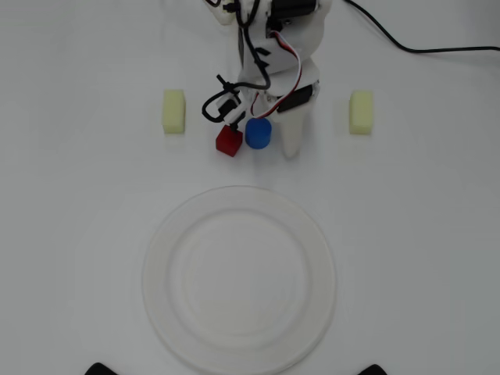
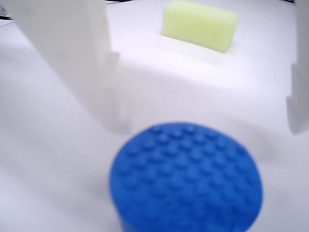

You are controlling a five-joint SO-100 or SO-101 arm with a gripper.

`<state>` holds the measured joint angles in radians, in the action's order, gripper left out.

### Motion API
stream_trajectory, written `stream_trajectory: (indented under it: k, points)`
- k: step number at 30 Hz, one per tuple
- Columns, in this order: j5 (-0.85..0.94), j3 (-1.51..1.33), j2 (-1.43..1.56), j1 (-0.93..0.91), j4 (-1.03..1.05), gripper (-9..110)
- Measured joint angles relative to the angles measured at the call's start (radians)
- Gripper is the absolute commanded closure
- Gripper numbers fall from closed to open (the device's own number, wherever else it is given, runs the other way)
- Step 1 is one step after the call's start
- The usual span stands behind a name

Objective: Grasp a blue block and put it in the dish.

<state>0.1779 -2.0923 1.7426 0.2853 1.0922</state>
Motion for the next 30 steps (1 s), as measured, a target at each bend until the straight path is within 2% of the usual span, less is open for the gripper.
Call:
stream_trajectory:
  k: [5, 30]
  points:
    - [0.017, -0.012, -0.006, -0.063, -0.029, 75]
    - [0.058, -0.014, -0.101, -0.101, -0.104, 80]
